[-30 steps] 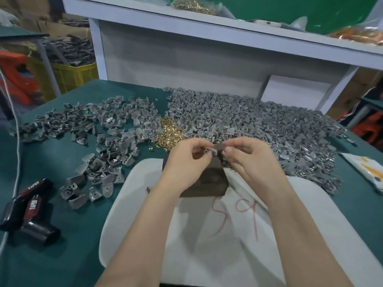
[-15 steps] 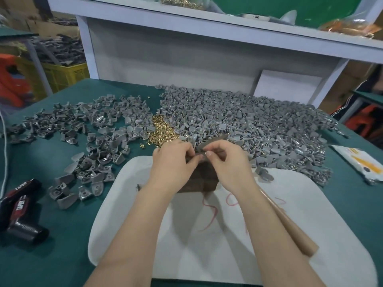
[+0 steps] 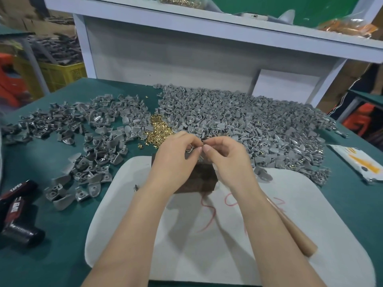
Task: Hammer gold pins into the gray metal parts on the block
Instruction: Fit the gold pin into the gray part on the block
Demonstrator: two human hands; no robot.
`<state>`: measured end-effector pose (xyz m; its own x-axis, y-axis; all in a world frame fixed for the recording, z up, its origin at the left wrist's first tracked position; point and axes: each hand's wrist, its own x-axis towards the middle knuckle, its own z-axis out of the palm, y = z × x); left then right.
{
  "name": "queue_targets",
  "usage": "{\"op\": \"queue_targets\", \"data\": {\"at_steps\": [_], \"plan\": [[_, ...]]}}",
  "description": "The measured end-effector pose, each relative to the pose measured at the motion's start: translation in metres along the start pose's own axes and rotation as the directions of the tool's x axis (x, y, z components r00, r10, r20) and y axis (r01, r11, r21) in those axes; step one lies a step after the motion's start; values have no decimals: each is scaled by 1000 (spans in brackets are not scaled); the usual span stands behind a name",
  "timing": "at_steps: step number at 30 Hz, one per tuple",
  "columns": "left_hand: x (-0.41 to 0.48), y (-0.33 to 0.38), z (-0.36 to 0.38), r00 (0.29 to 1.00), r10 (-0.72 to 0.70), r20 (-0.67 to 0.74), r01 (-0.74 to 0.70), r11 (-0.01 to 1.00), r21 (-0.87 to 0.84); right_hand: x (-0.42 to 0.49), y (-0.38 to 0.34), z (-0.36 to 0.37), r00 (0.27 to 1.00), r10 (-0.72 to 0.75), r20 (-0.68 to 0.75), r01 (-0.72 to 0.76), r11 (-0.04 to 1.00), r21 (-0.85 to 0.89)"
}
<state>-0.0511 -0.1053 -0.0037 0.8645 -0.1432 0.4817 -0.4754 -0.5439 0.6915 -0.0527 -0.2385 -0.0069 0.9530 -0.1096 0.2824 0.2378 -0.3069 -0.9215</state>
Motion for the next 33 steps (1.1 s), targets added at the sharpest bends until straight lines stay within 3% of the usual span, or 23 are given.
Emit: {"op": "queue_targets", "data": {"at_steps": [4,6,9,13,25,33], "plan": [[0,0,-1,997,-70,-11,70,997,10,0,0,-1,999,-36,-33,34,998,-59],[1,-4,-4,990,-142,-8,142,989,28,1,2,-2,996,-79,-35,71,977,-202],[-1,-5,-7,979,-193,65,187,978,93,-1,4,-1,992,-117,47,126,902,-412],[-2,-2,-6,969,-200,146,166,962,218,-3,7,2,976,-165,141,216,813,-540],[0,-9,-5,964,-206,170,178,970,165,1,-2,8,952,-200,233,307,596,-742],[-1,-7,-7,957,-262,125,234,951,200,3,-5,10,944,-174,279,328,576,-749]]}}
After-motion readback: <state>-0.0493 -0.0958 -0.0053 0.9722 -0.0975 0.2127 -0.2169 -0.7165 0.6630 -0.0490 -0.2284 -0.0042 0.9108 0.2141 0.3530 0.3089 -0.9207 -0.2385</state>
